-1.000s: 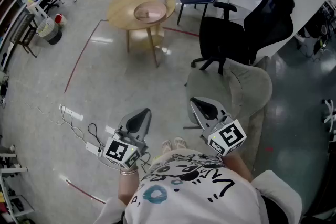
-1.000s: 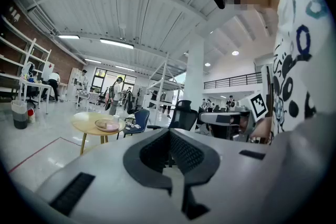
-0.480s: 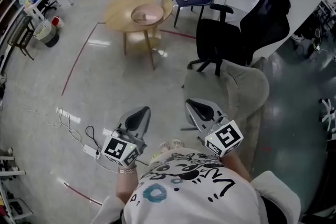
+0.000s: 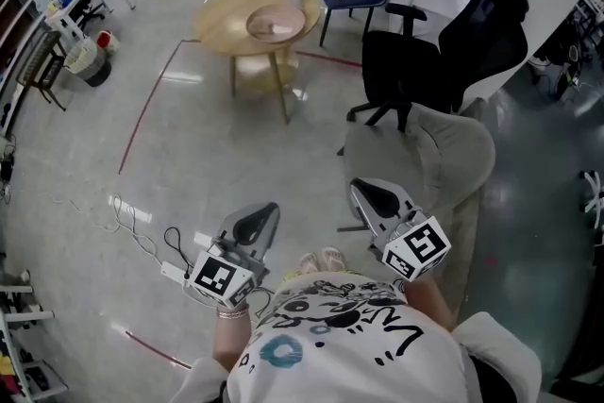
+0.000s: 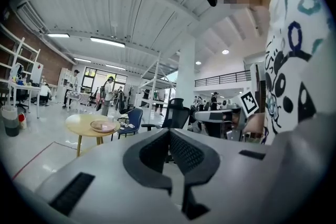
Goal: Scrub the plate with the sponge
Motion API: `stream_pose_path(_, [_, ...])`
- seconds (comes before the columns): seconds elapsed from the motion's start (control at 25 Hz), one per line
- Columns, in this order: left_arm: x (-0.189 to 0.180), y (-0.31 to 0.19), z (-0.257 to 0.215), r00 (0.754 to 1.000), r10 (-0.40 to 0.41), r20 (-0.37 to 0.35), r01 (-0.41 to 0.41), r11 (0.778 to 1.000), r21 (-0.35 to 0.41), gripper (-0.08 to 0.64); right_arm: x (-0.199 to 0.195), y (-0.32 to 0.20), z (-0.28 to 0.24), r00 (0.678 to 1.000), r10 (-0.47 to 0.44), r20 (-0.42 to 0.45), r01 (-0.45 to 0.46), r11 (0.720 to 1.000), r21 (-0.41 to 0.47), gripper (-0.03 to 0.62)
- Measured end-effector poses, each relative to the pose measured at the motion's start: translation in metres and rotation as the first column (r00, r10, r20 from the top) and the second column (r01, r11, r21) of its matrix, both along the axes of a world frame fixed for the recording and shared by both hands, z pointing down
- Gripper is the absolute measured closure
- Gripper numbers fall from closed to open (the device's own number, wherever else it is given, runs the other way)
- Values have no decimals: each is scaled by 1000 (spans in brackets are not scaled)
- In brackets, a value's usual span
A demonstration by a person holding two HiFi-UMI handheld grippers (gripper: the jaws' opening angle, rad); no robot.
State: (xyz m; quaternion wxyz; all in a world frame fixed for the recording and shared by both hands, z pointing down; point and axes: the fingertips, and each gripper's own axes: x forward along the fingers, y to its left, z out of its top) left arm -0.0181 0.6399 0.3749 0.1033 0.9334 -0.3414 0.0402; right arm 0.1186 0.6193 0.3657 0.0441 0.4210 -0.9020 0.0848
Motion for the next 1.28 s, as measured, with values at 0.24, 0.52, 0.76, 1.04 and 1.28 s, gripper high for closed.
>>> stream_pose_path(0.24, [-28, -5, 9, 1000, -4, -8, 4, 1000, -1, 545, -10, 6, 7, 999, 41, -19, -40, 999, 5, 561])
stream_pose_path(0.52, [-42, -21, 18, 1000, -3, -9, 2, 1000, -22, 544, -22, -6, 18, 999, 46, -28, -47, 998, -30, 561])
stream_pose_path(0.76, [-44, -56, 23, 999, -43, -11, 42, 999, -32, 545, -25, -48, 19, 1000, 10, -22, -10, 1000, -22, 561])
stream_pose_path(1.04, [-31, -123, 14, 997, -71, -4, 71, 997, -5, 544, -16, -119, 13, 1000, -26, -12, 26, 1000, 0, 561])
stream_pose_path(1.28, [-11, -186, 5, 993, -110, -35, 110, 994, 2, 545, -6, -178, 3, 997, -78, -8, 78, 997, 18, 561])
